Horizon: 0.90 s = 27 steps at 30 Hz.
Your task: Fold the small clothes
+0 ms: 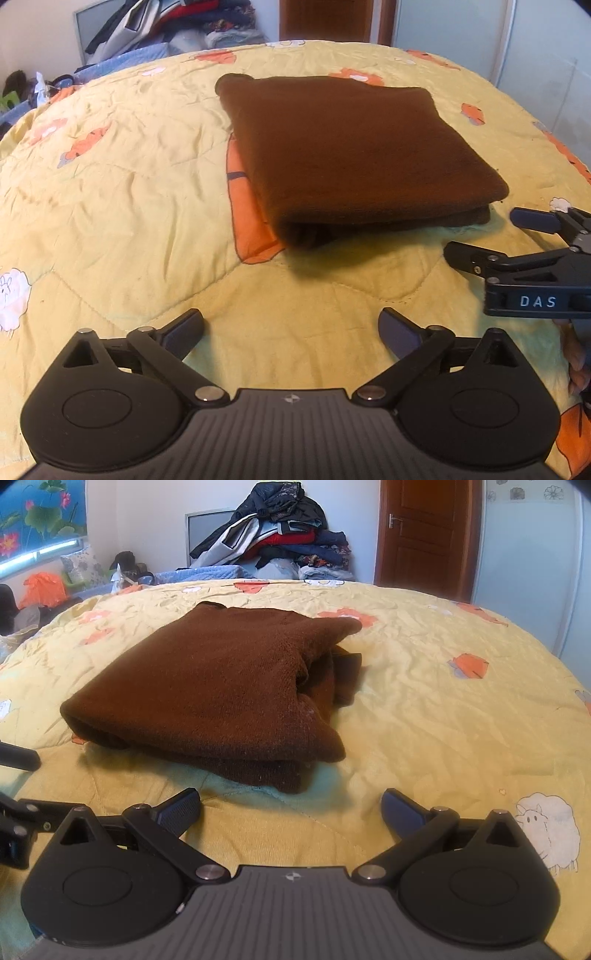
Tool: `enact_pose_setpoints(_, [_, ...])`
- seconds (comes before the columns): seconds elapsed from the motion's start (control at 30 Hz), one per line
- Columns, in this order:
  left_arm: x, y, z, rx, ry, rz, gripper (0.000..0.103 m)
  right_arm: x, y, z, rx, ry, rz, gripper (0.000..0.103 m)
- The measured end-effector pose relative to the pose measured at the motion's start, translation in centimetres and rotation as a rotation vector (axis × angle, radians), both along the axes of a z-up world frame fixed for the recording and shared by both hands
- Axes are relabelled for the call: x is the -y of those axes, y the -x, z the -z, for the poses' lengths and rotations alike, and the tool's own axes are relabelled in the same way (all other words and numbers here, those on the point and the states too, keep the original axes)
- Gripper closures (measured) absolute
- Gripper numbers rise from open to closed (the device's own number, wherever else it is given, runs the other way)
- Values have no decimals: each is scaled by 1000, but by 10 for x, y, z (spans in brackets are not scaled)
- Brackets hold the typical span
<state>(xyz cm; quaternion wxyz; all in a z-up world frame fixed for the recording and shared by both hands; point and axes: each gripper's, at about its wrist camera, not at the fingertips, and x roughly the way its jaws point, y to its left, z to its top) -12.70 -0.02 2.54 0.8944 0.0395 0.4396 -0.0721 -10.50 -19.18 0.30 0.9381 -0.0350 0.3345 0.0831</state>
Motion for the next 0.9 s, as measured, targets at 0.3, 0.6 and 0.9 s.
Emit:
enact_pose_setpoints(0.3, [-5, 28, 16, 211, 28, 9, 0, -4, 7, 1, 13, 10, 33, 0])
enact_pose_setpoints(0.6, [-1, 30, 14, 222, 25, -26, 0, -3, 7, 2, 13, 7, 34, 0])
enact_pose_setpoints(0.9, [-2, 29, 15, 223, 27, -25, 0, -3, 7, 2, 14, 8, 34, 0])
